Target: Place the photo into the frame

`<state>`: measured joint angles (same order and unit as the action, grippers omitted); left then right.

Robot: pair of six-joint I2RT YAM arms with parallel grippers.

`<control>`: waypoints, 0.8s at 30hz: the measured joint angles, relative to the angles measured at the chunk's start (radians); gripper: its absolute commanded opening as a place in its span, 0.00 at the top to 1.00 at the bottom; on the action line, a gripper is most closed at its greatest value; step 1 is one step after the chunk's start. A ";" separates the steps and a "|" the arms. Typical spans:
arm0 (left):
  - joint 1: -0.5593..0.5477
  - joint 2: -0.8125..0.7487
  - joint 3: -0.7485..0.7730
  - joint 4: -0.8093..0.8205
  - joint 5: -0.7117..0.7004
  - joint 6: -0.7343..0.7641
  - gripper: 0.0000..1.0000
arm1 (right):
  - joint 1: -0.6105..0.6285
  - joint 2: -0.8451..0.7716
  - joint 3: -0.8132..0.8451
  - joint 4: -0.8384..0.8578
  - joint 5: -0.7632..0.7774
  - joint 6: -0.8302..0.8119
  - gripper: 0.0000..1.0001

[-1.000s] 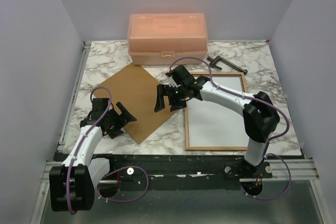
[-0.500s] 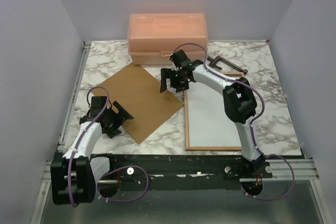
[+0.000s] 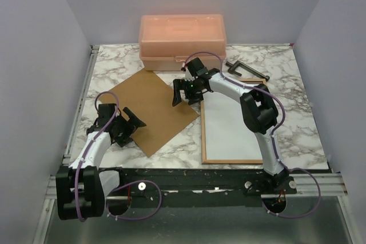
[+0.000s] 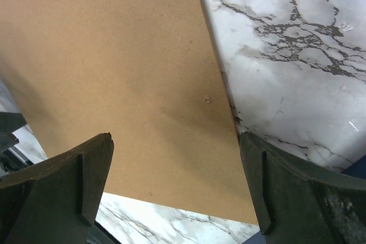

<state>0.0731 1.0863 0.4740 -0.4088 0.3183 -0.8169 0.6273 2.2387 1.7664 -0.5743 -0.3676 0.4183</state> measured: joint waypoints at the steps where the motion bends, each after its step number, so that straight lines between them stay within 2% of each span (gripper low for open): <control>1: 0.000 -0.006 -0.004 0.003 0.002 0.001 0.04 | 0.000 -0.006 -0.012 0.012 -0.008 -0.003 0.00; 6: 0.010 -0.087 -0.043 -0.006 0.000 0.006 0.05 | 0.002 -0.061 -0.111 0.072 -0.054 -0.005 0.00; 15: -0.030 -0.328 -0.113 -0.181 -0.024 -0.008 0.06 | 0.017 -0.210 -0.335 0.077 -0.130 0.047 0.00; 24: -0.103 -0.325 -0.104 -0.224 -0.048 -0.014 0.07 | 0.032 -0.454 -0.483 0.065 -0.135 0.106 0.00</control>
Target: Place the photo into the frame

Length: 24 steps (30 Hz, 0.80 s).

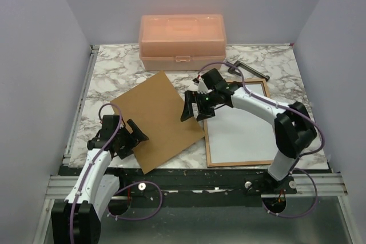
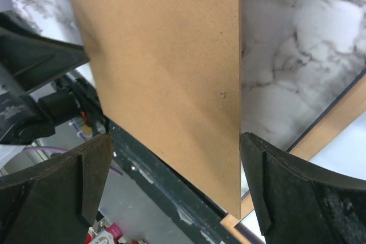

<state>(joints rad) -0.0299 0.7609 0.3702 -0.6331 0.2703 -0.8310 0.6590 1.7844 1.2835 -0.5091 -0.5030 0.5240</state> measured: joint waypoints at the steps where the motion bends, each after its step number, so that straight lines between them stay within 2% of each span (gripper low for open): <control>1: -0.009 0.009 0.005 0.000 -0.004 -0.001 0.08 | 0.002 -0.032 -0.016 0.002 0.000 0.006 0.00; 6: -0.086 0.067 0.029 0.010 -0.024 -0.008 0.08 | 0.014 -0.172 -0.108 -0.017 0.001 0.024 0.00; 14: -0.281 0.214 0.088 0.073 -0.065 -0.063 0.06 | 0.037 -0.371 -0.311 -0.137 0.047 0.048 0.00; 20: -0.330 0.272 0.108 0.129 -0.055 -0.101 0.04 | 0.066 -0.449 -0.466 -0.153 0.124 0.071 0.00; 24: -0.333 0.275 0.109 0.130 -0.056 -0.102 0.04 | 0.049 -0.454 -0.510 -0.151 0.185 0.071 0.00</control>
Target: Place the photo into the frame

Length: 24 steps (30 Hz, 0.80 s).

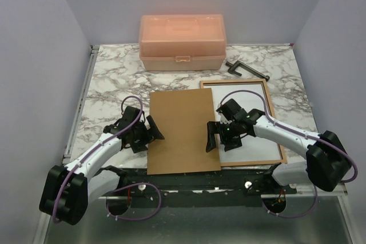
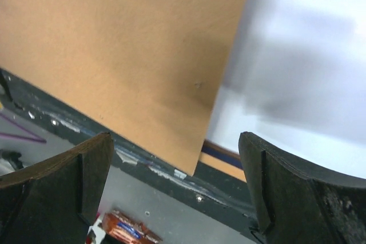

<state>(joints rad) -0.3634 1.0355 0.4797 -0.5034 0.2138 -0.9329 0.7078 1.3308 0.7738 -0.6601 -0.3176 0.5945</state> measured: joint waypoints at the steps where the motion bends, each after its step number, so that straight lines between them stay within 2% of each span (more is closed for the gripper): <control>1: 0.000 0.002 0.000 0.000 0.000 0.000 0.04 | -0.012 0.000 -0.001 0.000 0.014 -0.001 0.00; 6: -0.001 0.005 0.000 -0.003 -0.002 0.005 0.04 | -0.117 0.010 -0.001 0.042 0.022 -0.028 0.00; 11: -0.001 0.004 -0.003 0.005 0.001 0.009 0.05 | -0.220 0.045 -0.006 0.131 -0.071 -0.053 0.04; 13: -0.001 0.004 -0.006 0.014 0.005 0.009 0.06 | -0.250 0.066 -0.018 0.180 -0.123 -0.057 0.08; 15: -0.001 0.004 -0.013 0.034 0.016 0.008 0.06 | -0.272 0.093 -0.035 0.227 -0.173 -0.058 0.18; 19: -0.001 0.006 -0.024 0.075 0.043 0.008 0.06 | -0.306 0.151 -0.074 0.319 -0.265 -0.044 0.22; 24: -0.001 0.020 -0.034 0.124 0.072 0.005 0.07 | -0.333 0.182 -0.112 0.423 -0.371 -0.003 0.38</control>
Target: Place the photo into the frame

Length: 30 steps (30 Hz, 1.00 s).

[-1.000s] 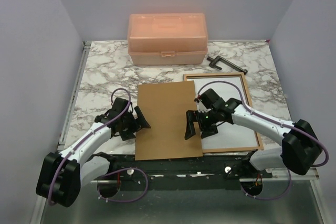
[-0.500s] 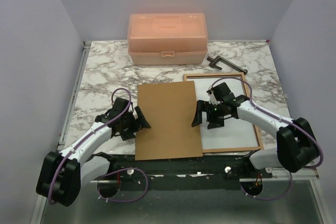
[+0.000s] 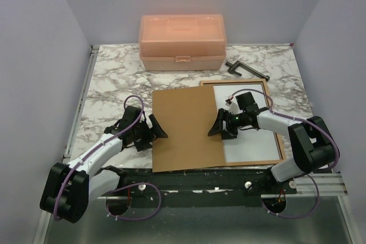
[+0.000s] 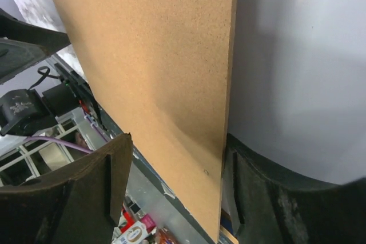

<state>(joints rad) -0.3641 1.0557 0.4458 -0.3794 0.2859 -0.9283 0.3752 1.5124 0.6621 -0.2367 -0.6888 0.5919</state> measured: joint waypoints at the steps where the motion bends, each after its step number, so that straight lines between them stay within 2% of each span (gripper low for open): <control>1: 0.000 0.003 0.000 0.005 0.004 0.000 0.07 | -0.003 0.000 -0.001 0.009 -0.006 0.003 0.41; 3: 0.000 0.005 0.000 0.008 0.010 0.000 0.07 | -0.011 -0.005 -0.002 0.017 -0.010 0.012 0.52; 5: 0.002 0.007 0.000 0.013 0.011 0.000 0.07 | -0.019 -0.022 -0.002 0.020 -0.012 0.018 0.67; 10: 0.005 0.014 -0.002 0.032 0.018 -0.001 0.08 | -0.024 -0.105 0.005 0.035 -0.056 0.051 0.81; 15: 0.005 0.016 -0.006 0.051 0.027 -0.002 0.08 | -0.023 -0.160 0.047 0.038 -0.120 0.093 0.98; 19: 0.002 0.016 -0.013 0.071 0.043 -0.004 0.08 | -0.015 -0.182 0.130 -0.024 -0.133 0.090 0.99; 23: 0.001 -0.014 -0.013 0.036 0.042 0.005 0.07 | -0.008 -0.183 0.286 -0.204 -0.080 0.033 0.99; 26: 0.000 -0.074 0.008 -0.037 0.030 0.026 0.06 | -0.007 -0.183 0.423 -0.351 -0.011 -0.020 0.99; 30: 0.000 -0.186 0.119 -0.148 -0.008 0.056 0.05 | -0.007 -0.180 0.592 -0.506 0.078 -0.090 0.99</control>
<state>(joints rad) -0.3645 0.8700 0.5652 -0.5274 0.2779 -0.8726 0.3683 1.3319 1.2541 -0.7429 -0.6106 0.5022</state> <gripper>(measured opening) 0.942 0.082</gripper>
